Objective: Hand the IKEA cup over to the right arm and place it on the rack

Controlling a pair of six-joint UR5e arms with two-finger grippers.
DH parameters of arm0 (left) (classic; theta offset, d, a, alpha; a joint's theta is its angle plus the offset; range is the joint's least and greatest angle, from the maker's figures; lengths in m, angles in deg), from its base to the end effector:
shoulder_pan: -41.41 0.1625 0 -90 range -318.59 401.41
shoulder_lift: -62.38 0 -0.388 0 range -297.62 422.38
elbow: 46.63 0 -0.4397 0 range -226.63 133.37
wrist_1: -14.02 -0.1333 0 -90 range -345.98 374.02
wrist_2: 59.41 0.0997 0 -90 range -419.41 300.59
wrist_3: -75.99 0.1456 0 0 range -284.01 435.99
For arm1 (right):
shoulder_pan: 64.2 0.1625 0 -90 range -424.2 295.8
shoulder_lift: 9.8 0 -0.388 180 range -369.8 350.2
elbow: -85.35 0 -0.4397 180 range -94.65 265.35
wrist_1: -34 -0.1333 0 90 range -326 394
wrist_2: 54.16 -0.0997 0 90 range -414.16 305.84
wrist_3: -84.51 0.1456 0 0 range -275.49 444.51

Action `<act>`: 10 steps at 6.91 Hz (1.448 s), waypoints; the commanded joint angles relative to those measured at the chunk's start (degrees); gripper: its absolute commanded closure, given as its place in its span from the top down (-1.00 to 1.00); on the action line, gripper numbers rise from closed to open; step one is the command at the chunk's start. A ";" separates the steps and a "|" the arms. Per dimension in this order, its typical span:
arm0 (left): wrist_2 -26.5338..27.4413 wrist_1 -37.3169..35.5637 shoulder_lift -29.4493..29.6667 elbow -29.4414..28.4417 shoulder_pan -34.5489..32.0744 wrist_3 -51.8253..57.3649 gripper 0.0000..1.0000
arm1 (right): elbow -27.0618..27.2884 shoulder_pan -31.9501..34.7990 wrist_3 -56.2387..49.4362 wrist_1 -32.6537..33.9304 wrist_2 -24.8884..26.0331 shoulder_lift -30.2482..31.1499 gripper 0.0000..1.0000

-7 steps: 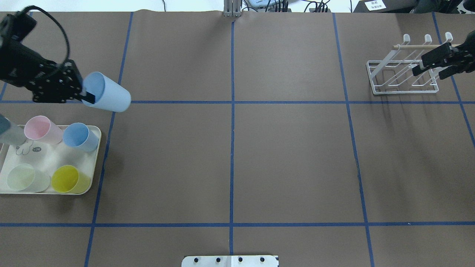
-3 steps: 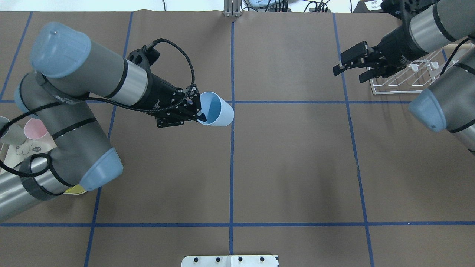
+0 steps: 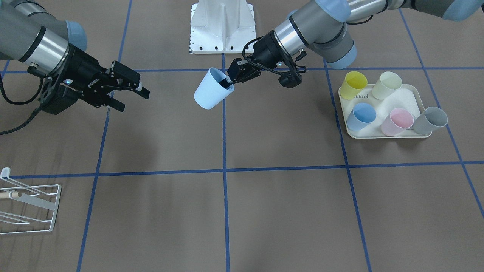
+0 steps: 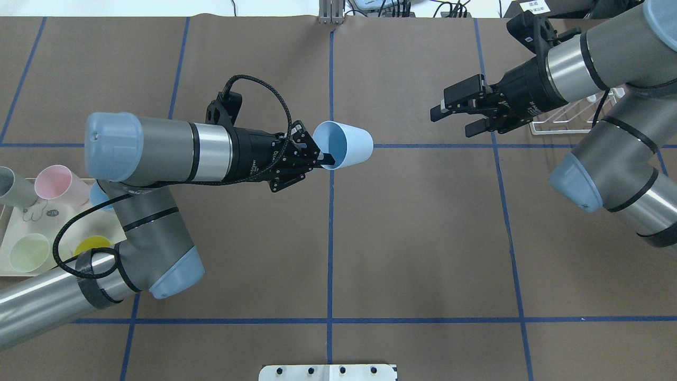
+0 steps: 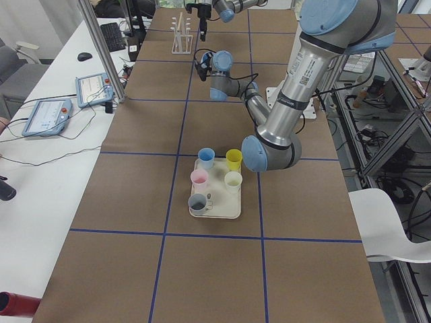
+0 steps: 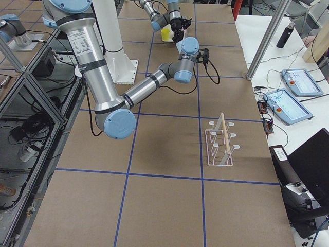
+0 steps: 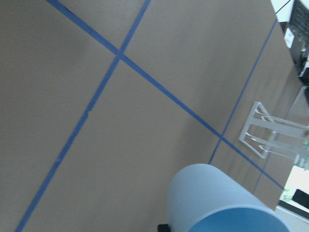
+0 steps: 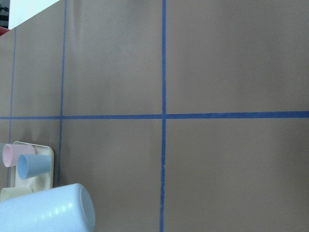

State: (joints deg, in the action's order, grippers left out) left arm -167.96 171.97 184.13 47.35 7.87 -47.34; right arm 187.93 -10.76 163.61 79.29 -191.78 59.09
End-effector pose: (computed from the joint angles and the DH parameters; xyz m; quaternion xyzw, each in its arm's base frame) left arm 0.5118 -0.4436 0.1061 -0.0982 0.7762 -0.2302 0.5787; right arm -0.3497 -0.5148 0.2026 0.0431 -0.6560 0.0194 0.7533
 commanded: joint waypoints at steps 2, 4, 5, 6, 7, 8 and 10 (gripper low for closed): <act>5.89 37.77 -0.11 -16.58 0.50 -9.12 -1.00 | -0.09 -6.65 21.18 -19.90 10.73 -1.39 0.95; 12.62 46.71 -0.02 -17.96 1.98 -9.64 -1.00 | -0.18 -13.33 30.29 -31.53 21.29 -1.48 0.95; 13.79 49.53 0.15 -17.87 2.17 -9.73 -1.00 | -0.27 -14.58 33.72 -34.27 24.20 -1.83 0.95; 14.24 51.65 0.41 -17.79 2.17 -10.34 -1.00 | -0.44 -14.85 34.10 -35.08 24.58 -1.92 0.94; 14.94 52.63 0.68 -17.70 2.43 -12.96 -1.00 | -1.75 -14.86 35.24 -36.22 24.85 -3.40 0.94; 15.03 53.85 0.94 -17.44 3.82 -13.34 -1.00 | -4.98 -14.86 40.30 -42.59 26.33 -4.72 0.94; 15.03 54.48 2.78 -17.26 5.67 -13.43 -1.00 | -9.75 -14.94 46.57 -50.73 29.06 -7.27 0.93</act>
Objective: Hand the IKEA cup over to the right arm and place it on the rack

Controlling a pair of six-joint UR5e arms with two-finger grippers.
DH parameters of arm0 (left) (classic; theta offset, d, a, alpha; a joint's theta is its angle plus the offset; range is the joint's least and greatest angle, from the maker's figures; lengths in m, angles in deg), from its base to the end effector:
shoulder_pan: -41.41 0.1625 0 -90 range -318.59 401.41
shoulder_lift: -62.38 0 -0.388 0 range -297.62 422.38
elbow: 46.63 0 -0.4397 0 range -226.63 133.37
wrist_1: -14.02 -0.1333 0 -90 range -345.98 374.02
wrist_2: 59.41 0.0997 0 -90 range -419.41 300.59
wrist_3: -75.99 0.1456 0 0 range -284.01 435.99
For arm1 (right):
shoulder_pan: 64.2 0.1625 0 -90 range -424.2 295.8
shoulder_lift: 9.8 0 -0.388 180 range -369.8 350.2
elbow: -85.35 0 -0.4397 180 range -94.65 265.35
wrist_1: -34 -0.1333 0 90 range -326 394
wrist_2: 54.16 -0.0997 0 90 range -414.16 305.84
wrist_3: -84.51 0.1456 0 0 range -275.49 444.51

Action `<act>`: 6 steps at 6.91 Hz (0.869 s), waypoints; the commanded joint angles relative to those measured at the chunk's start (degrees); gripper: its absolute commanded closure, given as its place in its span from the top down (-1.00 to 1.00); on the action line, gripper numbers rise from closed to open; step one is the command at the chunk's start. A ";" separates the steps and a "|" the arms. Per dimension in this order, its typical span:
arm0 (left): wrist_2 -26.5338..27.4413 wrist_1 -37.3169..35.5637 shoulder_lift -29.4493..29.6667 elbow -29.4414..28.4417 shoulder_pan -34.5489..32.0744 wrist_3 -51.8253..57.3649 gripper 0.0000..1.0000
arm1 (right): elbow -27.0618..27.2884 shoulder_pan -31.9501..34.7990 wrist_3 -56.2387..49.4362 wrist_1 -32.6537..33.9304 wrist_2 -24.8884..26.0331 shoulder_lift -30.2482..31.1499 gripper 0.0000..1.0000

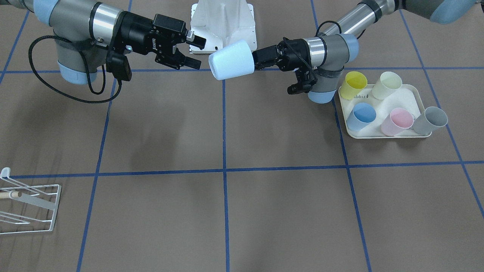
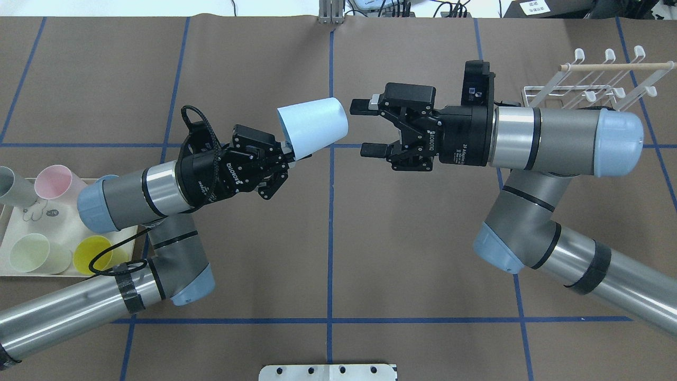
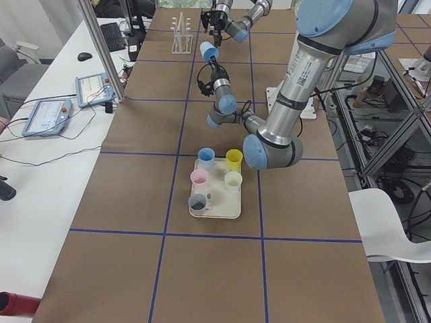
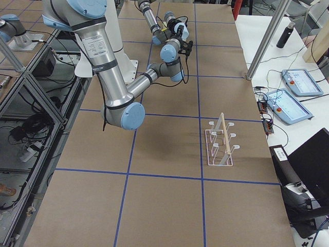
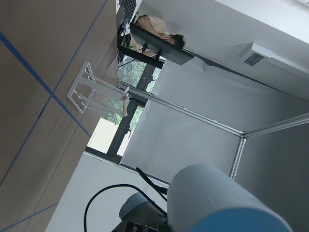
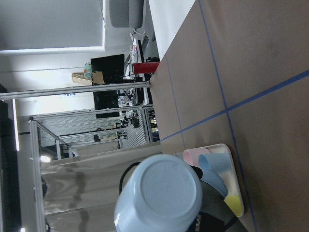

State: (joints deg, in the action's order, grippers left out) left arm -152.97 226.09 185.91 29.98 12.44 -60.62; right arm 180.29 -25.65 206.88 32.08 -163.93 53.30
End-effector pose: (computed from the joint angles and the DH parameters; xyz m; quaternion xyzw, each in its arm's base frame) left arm 0.4975 -0.4174 0.1586 -0.1549 0.9329 -0.1751 0.2738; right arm -0.4228 -0.4444 0.1175 -0.0340 -0.8720 0.1460 0.4660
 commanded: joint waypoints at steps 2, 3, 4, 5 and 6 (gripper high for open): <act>0.92 0.35 1.89 0.03 2.16 -0.23 -1.00 | -2.13 -0.40 3.23 -3.61 1.22 -1.75 0.93; 0.92 0.35 2.50 -0.06 2.16 -0.23 -1.00 | -2.13 -0.49 3.23 -3.61 1.22 -1.75 0.93; 0.92 0.35 2.68 -0.06 2.25 -0.23 -1.00 | -2.13 -0.75 3.23 -3.61 1.22 -1.84 0.92; 0.92 0.35 2.77 -0.15 2.16 -0.14 -0.98 | -2.13 -1.01 3.23 -3.78 1.13 -1.84 0.65; 0.92 0.35 2.77 -0.32 2.16 -0.14 -0.50 | -2.13 -1.01 3.14 -4.48 1.13 -1.84 -0.02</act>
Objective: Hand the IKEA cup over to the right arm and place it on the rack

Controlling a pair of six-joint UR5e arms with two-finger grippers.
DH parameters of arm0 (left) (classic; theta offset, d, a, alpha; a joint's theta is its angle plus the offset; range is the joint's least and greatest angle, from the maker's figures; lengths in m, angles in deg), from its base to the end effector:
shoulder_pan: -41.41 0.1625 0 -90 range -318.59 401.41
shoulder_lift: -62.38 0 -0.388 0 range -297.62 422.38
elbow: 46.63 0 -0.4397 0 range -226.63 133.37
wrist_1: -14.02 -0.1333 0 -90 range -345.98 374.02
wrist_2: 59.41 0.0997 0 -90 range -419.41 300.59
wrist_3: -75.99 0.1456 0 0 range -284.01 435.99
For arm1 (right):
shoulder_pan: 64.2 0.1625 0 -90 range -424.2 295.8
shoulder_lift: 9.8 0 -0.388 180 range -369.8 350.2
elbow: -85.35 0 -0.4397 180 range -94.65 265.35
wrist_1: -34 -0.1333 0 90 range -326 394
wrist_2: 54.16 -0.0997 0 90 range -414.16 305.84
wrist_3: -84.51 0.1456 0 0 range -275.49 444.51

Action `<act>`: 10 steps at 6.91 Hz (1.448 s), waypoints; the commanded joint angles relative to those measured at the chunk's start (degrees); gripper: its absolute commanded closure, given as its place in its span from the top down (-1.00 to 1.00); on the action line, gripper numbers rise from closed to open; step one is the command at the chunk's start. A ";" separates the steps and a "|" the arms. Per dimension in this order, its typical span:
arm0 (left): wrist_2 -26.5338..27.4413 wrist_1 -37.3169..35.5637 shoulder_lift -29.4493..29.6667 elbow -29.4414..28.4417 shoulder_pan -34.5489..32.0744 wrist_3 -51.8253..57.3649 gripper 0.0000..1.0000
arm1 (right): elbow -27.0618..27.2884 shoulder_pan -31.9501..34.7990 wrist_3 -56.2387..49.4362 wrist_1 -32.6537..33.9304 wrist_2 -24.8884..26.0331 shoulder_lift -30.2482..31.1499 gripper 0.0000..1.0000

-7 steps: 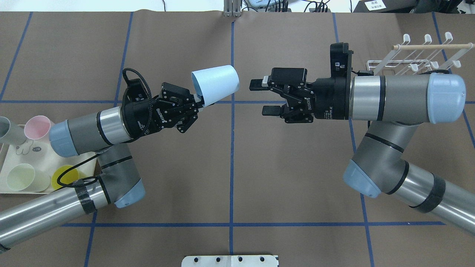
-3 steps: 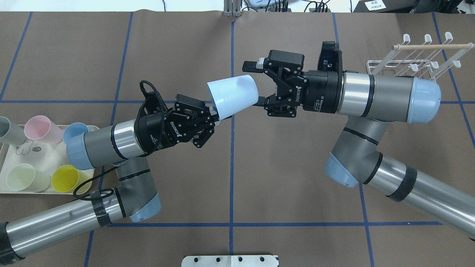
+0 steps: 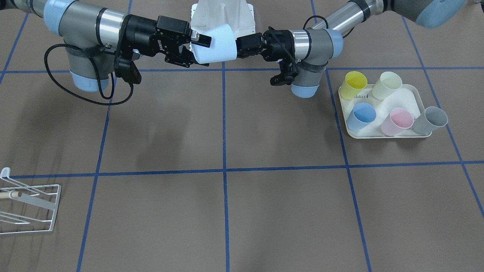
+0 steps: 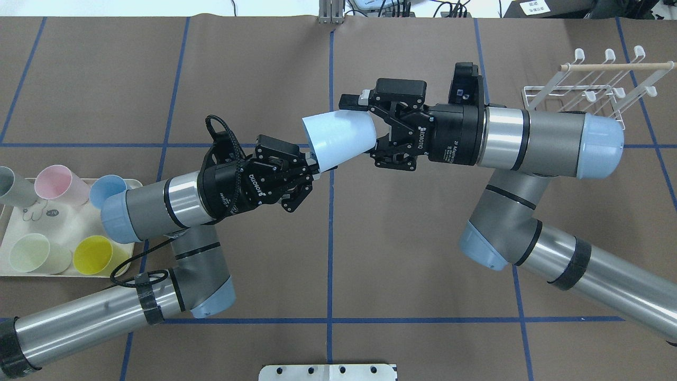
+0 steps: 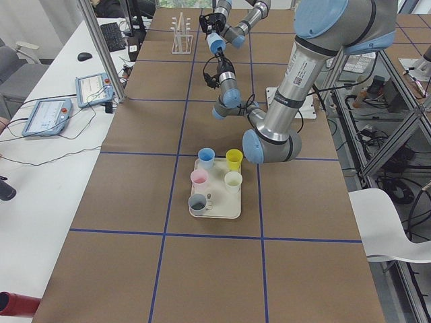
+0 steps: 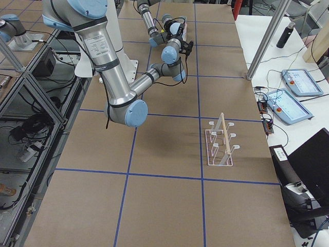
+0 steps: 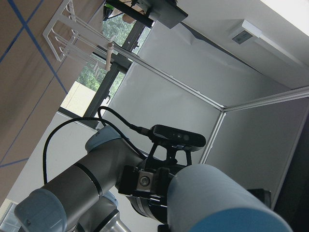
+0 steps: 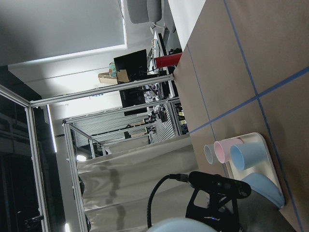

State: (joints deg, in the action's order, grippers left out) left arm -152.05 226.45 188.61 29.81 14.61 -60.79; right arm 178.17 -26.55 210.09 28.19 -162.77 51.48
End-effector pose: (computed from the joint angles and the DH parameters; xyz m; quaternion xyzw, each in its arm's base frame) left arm 0.5110 -0.4000 0.1297 -0.1723 0.9381 -0.1619 0.2532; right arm -0.4302 -0.4416 0.1098 -0.0557 -0.8857 0.1447 0.4377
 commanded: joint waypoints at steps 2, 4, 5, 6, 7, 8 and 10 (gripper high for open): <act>0.87 -0.09 -0.02 -0.16 0.00 0.64 0.81 | -0.09 -0.11 -0.42 -1.92 0.06 0.42 -1.00; 1.23 -0.44 -0.37 0.19 -1.40 0.99 0.97 | -0.09 0.15 -0.42 -1.92 1.36 0.42 -1.00; 1.15 -0.62 -1.42 0.11 -3.58 1.08 0.98 | -0.09 0.76 -0.94 -1.83 3.73 1.20 -1.00; 1.06 -0.88 -1.69 -0.50 -4.65 1.17 0.98 | -1.39 3.29 -4.60 -1.57 4.36 3.91 -1.00; 1.06 -0.97 -1.78 -0.51 -4.92 1.17 0.98 | -2.89 5.93 -8.82 -0.61 4.89 6.02 -1.00; 1.06 -2.02 -1.69 -0.42 -5.01 1.17 0.97 | -3.68 10.91 -15.12 2.79 4.72 9.79 -1.00; 1.14 -4.83 -1.43 -0.33 -4.57 1.17 0.98 | -3.69 14.98 -34.95 11.41 5.16 15.60 -1.00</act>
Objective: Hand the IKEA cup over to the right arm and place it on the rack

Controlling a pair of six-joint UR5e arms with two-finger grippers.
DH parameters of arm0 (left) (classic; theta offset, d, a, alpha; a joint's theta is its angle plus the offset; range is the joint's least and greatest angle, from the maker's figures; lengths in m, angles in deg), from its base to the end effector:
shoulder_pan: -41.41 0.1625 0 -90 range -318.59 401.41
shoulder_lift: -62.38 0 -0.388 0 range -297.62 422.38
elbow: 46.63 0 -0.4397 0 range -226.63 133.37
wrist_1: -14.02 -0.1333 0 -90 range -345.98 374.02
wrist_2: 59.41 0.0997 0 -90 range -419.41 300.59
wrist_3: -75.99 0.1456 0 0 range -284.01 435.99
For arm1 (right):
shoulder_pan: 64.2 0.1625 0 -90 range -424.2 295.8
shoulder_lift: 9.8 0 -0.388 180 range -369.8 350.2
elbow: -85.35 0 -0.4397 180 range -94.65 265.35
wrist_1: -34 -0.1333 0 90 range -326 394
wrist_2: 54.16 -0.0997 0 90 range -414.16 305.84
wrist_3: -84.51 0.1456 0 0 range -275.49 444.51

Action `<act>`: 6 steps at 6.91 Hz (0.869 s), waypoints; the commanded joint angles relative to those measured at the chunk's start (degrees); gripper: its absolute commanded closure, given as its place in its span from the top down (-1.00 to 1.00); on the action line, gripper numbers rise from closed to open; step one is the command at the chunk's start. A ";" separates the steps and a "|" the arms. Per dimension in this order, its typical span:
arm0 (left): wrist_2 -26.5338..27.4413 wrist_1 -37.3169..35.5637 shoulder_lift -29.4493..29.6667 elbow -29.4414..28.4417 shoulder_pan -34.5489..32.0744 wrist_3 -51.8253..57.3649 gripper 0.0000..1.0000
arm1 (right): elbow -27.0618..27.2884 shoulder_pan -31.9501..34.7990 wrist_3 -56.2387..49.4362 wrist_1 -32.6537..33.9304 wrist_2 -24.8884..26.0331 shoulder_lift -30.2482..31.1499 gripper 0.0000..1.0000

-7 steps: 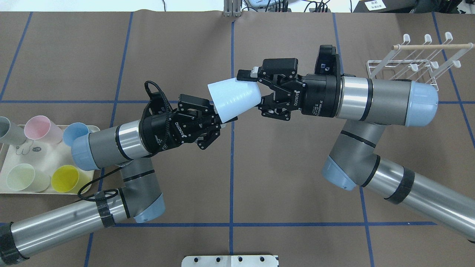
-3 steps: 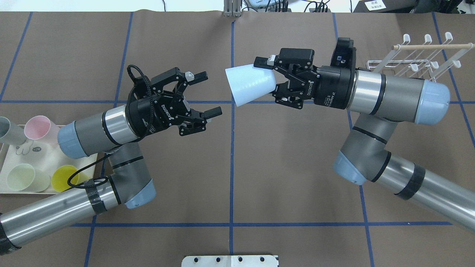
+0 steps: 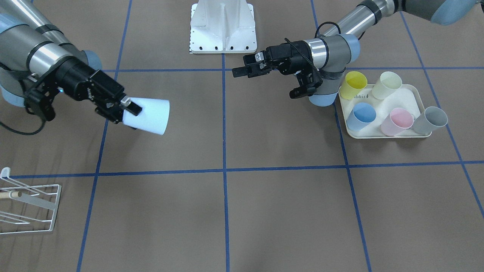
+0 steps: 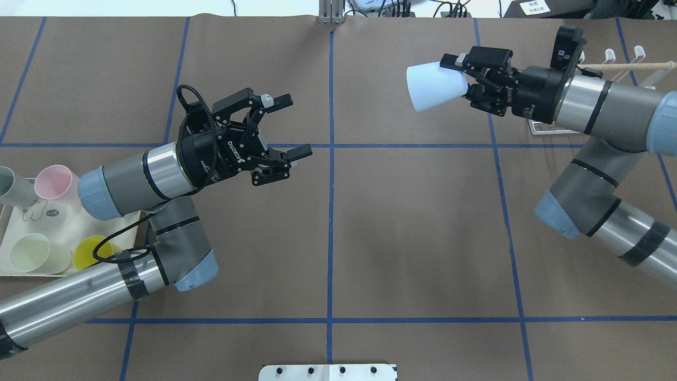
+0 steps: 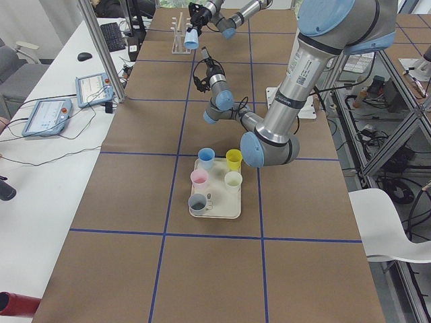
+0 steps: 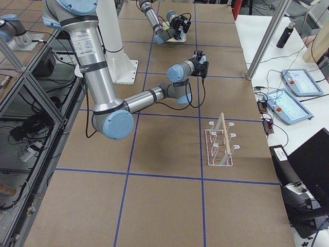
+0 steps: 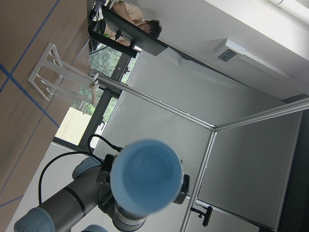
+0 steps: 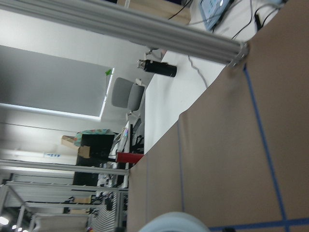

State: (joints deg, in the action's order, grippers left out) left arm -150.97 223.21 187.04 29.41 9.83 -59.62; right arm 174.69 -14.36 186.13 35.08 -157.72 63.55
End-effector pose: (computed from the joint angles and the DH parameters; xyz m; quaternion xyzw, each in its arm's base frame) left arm 0.4856 -0.4503 0.1507 -0.1193 0.9317 -0.2039 0.2760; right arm -0.3402 -0.5569 0.2803 0.1898 -0.7675 0.2288 0.5680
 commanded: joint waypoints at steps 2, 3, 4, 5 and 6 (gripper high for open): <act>0.07 -2.29 -0.03 -0.10 0.21 0.00 0.98 | 0.40 8.93 -26.14 15.48 -2.50 5.83 -1.00; 0.07 -2.65 -0.03 -0.10 0.21 0.00 0.98 | 0.75 14.79 -36.56 21.62 -10.01 6.45 -1.00; 0.07 -2.65 -0.11 -0.19 0.29 0.00 0.98 | 0.32 19.46 -40.06 24.29 -16.43 7.15 -1.00; 0.07 -2.65 -0.20 -0.28 0.21 0.00 0.97 | 0.83 23.08 -42.61 28.67 -20.24 6.99 -1.00; 0.07 -2.65 -0.20 -0.28 0.29 0.00 0.98 | 1.53 25.90 -47.16 33.76 -23.93 6.64 -1.00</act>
State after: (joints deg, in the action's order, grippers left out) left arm -150.91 220.58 186.88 29.17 10.08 -59.62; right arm 175.58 7.66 143.92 63.21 -176.85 70.37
